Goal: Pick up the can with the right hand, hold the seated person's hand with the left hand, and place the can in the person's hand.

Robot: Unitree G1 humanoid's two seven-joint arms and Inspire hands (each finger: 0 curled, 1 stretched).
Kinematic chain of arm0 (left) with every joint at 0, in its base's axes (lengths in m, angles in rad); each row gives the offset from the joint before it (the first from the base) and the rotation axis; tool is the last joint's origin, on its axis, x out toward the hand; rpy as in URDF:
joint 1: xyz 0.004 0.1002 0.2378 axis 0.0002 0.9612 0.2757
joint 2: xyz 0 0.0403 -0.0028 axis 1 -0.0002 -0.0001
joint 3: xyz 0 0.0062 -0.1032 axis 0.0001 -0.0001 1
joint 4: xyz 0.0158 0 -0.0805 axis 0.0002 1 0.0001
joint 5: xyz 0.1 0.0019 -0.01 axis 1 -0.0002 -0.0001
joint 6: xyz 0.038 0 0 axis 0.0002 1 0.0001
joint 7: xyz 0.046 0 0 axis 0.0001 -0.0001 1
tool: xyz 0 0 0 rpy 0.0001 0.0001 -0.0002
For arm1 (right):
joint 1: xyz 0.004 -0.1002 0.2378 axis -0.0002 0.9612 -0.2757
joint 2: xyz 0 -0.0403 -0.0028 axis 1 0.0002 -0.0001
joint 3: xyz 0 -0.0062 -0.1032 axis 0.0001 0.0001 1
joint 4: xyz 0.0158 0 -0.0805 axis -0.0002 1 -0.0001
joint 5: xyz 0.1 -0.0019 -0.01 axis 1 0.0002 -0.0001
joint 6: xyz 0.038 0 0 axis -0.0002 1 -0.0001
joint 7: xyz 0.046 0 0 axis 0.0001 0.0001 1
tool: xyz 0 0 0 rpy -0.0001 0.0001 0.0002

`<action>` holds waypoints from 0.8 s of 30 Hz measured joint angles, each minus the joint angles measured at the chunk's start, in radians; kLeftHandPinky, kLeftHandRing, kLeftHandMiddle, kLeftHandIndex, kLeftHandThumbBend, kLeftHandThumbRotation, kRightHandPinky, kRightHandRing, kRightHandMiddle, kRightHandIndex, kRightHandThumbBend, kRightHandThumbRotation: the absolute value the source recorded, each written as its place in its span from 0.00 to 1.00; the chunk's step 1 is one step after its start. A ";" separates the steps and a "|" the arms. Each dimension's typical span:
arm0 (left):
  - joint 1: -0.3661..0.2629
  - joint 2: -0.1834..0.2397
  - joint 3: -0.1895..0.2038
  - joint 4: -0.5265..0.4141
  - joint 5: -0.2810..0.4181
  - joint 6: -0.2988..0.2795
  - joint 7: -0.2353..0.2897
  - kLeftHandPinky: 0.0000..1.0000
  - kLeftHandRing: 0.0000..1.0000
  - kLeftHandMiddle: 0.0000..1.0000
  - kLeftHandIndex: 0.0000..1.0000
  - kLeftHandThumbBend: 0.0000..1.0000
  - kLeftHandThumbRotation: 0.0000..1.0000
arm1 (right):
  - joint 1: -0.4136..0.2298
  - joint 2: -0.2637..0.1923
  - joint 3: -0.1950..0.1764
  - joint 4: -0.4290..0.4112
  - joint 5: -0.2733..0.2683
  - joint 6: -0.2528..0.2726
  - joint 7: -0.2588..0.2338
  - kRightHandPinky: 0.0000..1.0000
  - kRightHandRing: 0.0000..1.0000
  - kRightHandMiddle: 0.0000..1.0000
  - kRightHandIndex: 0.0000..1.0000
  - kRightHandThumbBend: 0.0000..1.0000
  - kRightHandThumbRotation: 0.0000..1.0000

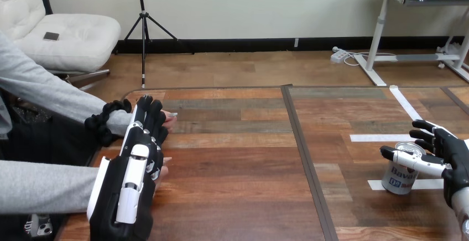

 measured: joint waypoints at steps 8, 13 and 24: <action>0.000 0.000 0.003 0.000 -0.005 0.005 -0.004 1.00 1.00 1.00 1.00 0.00 0.93 | -0.002 -0.009 0.021 -0.001 -0.018 0.000 -0.012 0.84 0.85 0.80 0.80 1.00 0.00; 0.000 0.000 0.005 0.000 -0.006 0.005 -0.008 1.00 1.00 1.00 1.00 0.00 0.93 | -0.005 -0.018 0.028 -0.001 -0.028 0.000 -0.013 0.84 0.85 0.80 0.80 1.00 0.00; 0.000 0.000 0.005 0.000 -0.007 0.005 -0.016 1.00 1.00 1.00 1.00 0.00 0.93 | -0.007 -0.026 0.037 -0.001 -0.039 0.000 -0.014 0.84 0.84 0.81 0.81 1.00 0.00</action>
